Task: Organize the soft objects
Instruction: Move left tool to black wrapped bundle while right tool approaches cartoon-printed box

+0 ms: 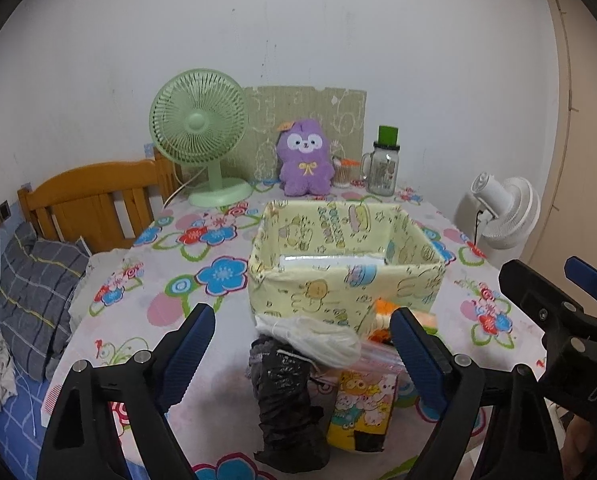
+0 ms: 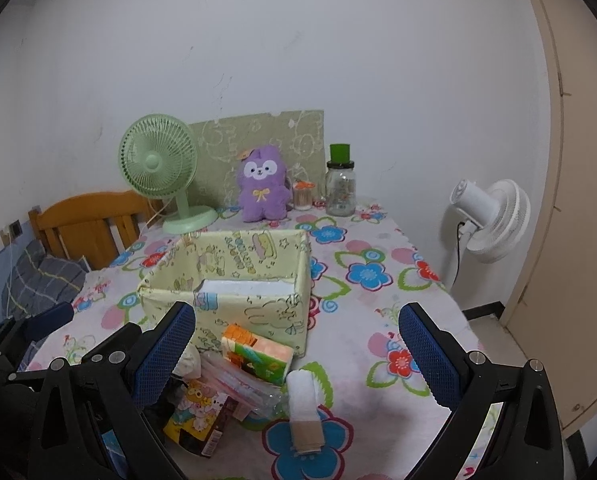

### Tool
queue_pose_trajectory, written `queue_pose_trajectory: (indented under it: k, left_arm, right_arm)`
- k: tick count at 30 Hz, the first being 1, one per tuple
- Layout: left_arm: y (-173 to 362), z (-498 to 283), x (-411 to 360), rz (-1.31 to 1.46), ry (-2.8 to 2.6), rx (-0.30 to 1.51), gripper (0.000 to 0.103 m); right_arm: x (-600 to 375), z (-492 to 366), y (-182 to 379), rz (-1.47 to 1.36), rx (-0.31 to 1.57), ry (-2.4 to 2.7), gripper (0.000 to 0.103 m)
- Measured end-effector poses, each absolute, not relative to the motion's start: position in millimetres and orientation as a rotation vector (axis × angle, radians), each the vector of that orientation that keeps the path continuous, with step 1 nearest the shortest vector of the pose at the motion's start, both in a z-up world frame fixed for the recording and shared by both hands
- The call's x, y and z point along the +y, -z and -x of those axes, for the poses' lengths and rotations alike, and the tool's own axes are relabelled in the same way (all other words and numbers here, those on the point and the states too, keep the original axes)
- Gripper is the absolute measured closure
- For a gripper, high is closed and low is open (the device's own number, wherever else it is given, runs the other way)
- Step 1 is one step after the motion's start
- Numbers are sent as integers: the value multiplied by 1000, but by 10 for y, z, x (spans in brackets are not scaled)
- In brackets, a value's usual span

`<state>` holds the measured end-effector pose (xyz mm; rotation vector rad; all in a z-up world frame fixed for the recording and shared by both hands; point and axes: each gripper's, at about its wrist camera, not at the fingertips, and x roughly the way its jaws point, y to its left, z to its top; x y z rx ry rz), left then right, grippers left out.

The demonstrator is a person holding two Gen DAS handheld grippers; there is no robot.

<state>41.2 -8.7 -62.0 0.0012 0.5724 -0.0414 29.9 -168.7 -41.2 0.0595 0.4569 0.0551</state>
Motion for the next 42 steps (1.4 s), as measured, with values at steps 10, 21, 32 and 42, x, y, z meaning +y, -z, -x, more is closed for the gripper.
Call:
queue_pose_trajectory:
  k: [10, 21, 32, 42]
  left_arm:
    - [909, -477, -6, 0, 42, 625, 14]
    - [1175, -486, 58, 3, 58, 678, 18]
    - [1361, -512, 148, 10, 68, 712, 24]
    - [1481, -538, 165, 6, 92, 742, 36]
  right_arm:
    - [-1535, -421, 711, -59, 516, -83, 1]
    - [-1374, -422, 960, -60, 549, -74, 1]
    - [-1219, -446, 1163, -67, 575, -49, 3]
    - [-1124, -481, 1273, -77, 611, -48, 4]
